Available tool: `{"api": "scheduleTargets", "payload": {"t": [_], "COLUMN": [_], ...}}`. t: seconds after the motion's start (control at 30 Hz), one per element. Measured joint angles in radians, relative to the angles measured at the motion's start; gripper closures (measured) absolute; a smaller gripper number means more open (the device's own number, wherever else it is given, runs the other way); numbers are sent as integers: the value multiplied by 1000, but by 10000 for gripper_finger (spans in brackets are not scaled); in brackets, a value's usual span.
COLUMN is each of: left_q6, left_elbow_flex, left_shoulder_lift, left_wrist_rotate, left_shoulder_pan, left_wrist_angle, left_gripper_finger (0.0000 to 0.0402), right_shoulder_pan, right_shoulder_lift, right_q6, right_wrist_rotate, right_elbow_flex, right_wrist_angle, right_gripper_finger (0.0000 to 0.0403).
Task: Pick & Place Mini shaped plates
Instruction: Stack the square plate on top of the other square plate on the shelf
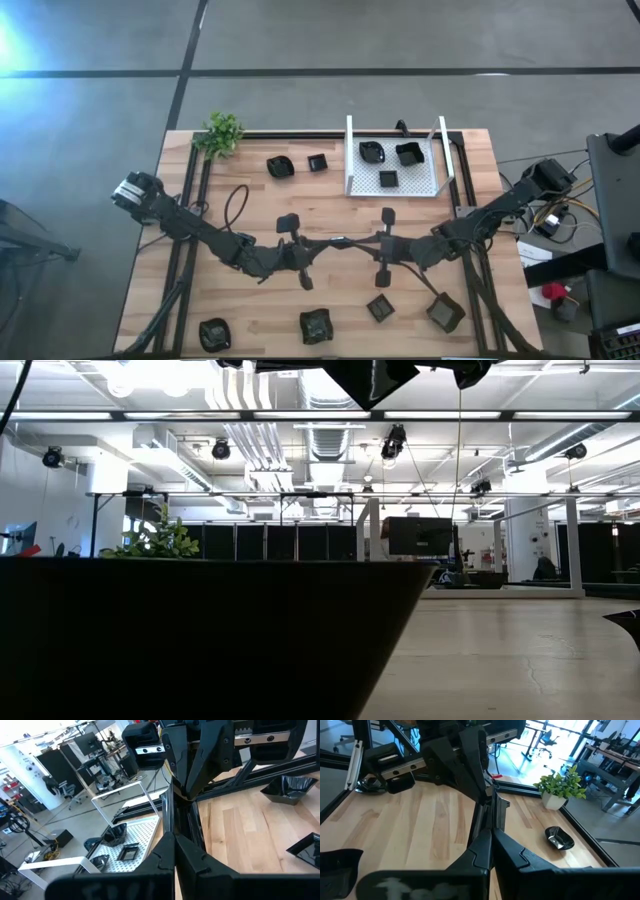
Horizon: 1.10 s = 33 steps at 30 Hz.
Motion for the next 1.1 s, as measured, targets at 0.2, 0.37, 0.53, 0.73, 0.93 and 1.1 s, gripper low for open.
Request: {"api": "scheduleTargets", "payload": {"t": [0.2,0.37,0.53,0.73,0.93,1.1], "left_q6": [-1,-1,0,0,0,0], "left_elbow_flex": [0,0,0,0,0,0], "left_shoulder_lift": [0,0,0,0,0,0], "left_wrist_rotate": [6,5,0,-4,-14,-15], "left_shoulder_pan": [0,0,0,0,0,0], "left_wrist_angle": [0,0,-6,-8,-8,-8], "left_gripper_finger": [382,359,337,318,317,317], "right_shoulder_pan": [0,-1,0,0,0,1], "right_shoulder_lift": [0,0,0,-2,-8,-30], "right_q6": [0,0,4,12,49,158], "right_wrist_rotate": [0,0,0,17,75,159], "right_elbow_flex": [0,0,1,1,1,1], "right_wrist_angle": [1,0,-20,-41,-85,-194], "right_gripper_finger": [394,394,394,394,395,395]}}
